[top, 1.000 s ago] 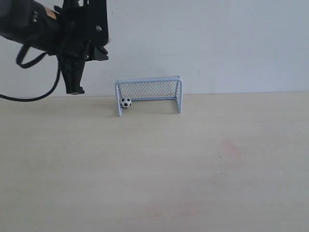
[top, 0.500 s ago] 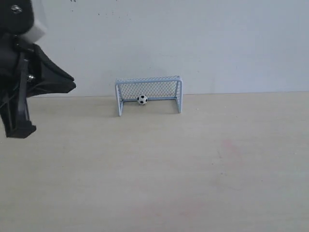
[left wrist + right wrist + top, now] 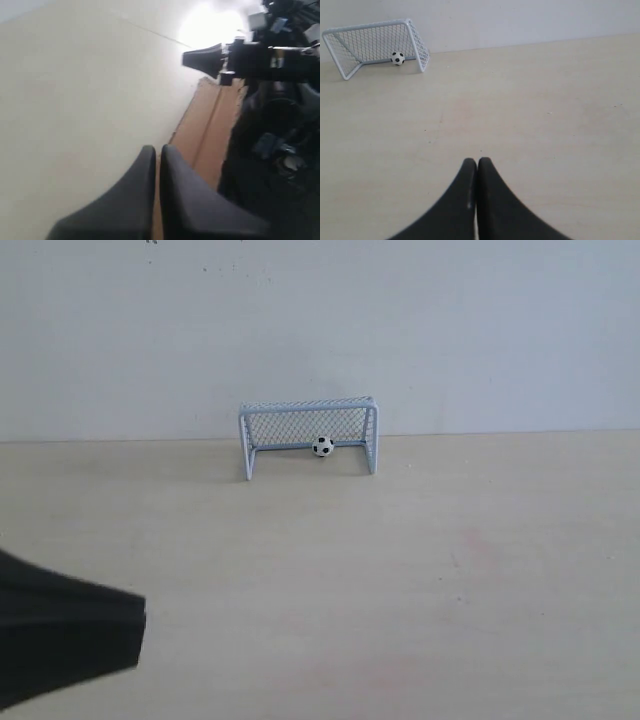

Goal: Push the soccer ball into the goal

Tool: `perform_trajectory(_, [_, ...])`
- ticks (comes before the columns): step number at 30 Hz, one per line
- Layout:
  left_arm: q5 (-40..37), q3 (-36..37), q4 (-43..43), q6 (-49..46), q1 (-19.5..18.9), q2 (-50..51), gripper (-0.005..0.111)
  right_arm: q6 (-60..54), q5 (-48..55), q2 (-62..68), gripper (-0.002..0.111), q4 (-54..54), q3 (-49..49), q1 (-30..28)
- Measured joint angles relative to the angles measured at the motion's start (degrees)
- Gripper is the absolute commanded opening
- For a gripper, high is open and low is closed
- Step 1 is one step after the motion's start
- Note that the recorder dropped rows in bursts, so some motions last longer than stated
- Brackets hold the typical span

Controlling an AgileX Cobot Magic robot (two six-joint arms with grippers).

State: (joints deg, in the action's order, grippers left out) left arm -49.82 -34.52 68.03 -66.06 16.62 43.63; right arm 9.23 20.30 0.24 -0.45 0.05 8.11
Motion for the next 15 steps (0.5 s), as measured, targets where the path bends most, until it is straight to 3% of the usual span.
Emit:
perform_trajectory(6, [-5.21,2.61,2.85,-0.58,0.0,-5.47,0.004,0.0,0.0,0.0,0.0,0.0,0.0,0.0])
perform_trajectory(15, [-5.69,2.7,3.27,-0.58,0.0,-6.92,0.004,0.0,0.0,0.0,0.0,0.0,0.0,0.0])
